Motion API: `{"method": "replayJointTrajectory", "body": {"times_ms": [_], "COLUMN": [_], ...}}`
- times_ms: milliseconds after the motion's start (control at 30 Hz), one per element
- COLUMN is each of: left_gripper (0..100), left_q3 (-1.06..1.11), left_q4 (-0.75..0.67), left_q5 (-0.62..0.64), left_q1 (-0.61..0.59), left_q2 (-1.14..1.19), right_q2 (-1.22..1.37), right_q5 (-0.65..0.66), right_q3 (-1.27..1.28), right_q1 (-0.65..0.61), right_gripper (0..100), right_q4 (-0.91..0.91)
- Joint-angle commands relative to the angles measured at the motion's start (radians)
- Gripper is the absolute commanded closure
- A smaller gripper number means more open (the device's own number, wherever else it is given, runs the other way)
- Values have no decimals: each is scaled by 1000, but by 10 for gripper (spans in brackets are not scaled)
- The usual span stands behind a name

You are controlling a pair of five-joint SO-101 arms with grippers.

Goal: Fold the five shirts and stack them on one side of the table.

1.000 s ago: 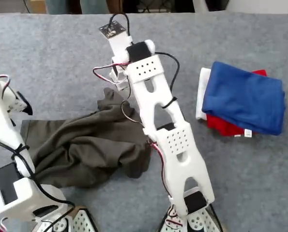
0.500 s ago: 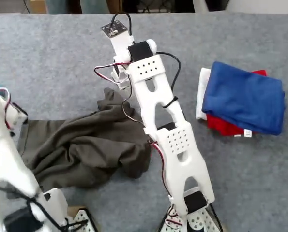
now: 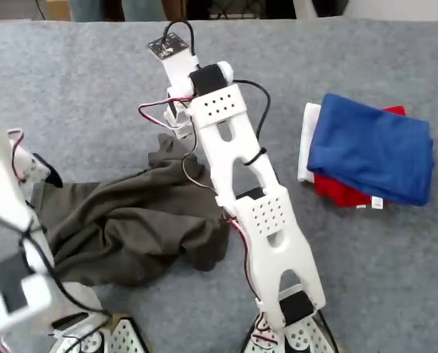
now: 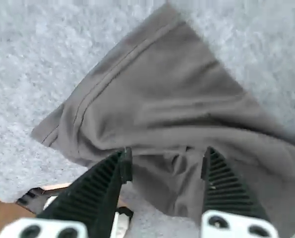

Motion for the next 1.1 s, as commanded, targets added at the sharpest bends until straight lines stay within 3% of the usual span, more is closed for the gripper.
{"method": "replayJointTrajectory", "body": {"times_ms": [0,200,500,800,1067], "left_gripper": [755,755,755,755,755], "left_q3": [-203,-387,-483,-664,-685], "left_q4": [2,2,-3,-5,-6], "left_q5": [87,167,259,259,261], "left_q1": [12,39,-48,-45,-48], "left_q2": [127,338,631,674,741], "right_q2": [-71,-70,-71,-71,-71], "right_q5": [-8,-8,-2,-2,-2], "right_q3": [-38,-38,15,39,38], "right_q1": [-25,-23,-23,-23,-23], "right_gripper": [786,786,786,786,786], "right_q4": [5,5,5,5,5]}}
